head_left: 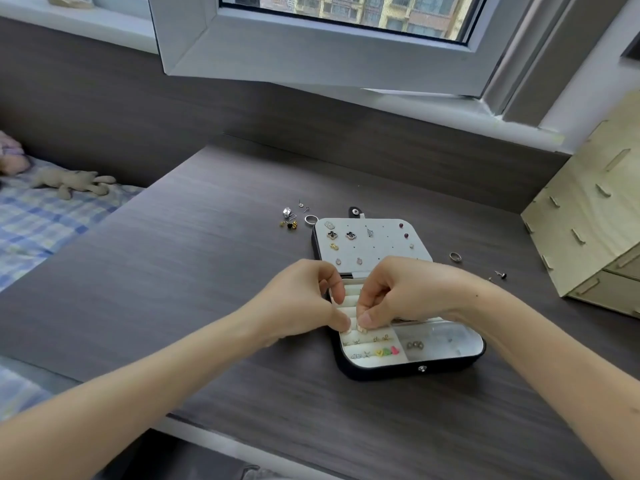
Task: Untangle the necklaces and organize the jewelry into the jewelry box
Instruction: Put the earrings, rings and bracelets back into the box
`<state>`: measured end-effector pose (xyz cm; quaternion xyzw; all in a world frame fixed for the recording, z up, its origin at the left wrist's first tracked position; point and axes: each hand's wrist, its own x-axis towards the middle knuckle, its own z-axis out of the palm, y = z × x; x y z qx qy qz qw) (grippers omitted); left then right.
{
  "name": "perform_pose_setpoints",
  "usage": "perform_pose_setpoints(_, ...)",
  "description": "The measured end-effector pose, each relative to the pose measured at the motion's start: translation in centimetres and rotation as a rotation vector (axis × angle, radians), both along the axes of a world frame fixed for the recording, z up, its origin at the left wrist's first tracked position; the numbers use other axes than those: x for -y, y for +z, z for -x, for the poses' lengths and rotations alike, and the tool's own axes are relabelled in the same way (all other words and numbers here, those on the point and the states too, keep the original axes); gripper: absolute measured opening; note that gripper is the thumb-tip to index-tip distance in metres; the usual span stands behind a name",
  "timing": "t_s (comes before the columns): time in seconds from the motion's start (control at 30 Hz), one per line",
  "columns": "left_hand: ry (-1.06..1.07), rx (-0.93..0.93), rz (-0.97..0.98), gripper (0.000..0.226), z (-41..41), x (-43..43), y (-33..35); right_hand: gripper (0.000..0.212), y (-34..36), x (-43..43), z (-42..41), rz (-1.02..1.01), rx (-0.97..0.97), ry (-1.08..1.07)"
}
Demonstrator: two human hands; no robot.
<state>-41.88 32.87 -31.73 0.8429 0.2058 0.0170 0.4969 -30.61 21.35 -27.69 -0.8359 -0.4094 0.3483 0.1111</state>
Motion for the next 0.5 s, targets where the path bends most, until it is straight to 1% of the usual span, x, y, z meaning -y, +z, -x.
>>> perform_pose_setpoints(0.2,0.007,-0.006,0.003,0.028,-0.07,-0.01,-0.43,0.017,-0.62,0.06,0.67,-0.067,0.140,0.098)
perform_pose_setpoints(0.33,-0.003,-0.001,0.016,0.028,-0.09,-0.10,-0.85,0.016,-0.88,0.37,1.02,-0.100,0.238,0.118)
perform_pose_setpoints(0.4,-0.015,0.002,0.027,0.027,-0.08,-0.21,-0.90,0.015,-0.89,0.46,0.96,-0.114,0.235,0.123)
perform_pose_setpoints(0.5,-0.013,0.025,0.074,0.023,0.12,-0.82,-0.68,0.007,-0.07,0.28,0.77,-0.134,0.188,0.130)
